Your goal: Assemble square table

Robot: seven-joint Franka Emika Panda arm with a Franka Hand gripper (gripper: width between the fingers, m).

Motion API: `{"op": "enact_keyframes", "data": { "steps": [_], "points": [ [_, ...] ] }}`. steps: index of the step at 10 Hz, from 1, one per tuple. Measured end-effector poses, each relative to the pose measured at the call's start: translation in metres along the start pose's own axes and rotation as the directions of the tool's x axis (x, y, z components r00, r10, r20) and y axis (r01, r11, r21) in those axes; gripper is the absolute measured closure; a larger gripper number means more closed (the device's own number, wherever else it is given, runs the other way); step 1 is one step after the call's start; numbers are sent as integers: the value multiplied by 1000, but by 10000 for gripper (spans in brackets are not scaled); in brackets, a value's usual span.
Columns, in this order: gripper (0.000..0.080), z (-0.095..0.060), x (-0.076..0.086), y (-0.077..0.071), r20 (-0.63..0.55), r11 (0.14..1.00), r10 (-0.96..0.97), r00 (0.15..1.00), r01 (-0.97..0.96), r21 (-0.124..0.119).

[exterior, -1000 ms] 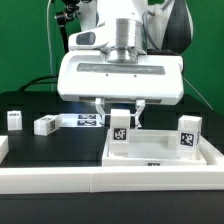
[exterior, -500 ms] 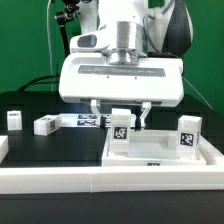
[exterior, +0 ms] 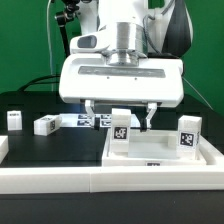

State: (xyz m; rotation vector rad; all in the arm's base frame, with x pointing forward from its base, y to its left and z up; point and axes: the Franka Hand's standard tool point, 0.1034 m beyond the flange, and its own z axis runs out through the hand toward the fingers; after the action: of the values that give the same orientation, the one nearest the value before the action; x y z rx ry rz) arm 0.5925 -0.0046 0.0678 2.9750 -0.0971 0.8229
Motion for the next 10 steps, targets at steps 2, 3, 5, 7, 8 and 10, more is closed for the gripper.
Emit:
{"op": "enact_keyframes", "data": {
  "steps": [2,3,5,7,8,10],
  "points": [
    [150,-9,10,1,17,1000,10,1000,-10,11],
    [150,-15,15,2,21,1000,14,1000,-14,16],
    [150,-22,21,1,62,999,21,998,-23,33],
    [150,-19,18,1,60,999,19,998,-21,30],
    [150,-17,12,-3,132,998,20,991,-27,48],
    [150,-14,13,-2,305,995,23,952,-51,86]
  ]
}}
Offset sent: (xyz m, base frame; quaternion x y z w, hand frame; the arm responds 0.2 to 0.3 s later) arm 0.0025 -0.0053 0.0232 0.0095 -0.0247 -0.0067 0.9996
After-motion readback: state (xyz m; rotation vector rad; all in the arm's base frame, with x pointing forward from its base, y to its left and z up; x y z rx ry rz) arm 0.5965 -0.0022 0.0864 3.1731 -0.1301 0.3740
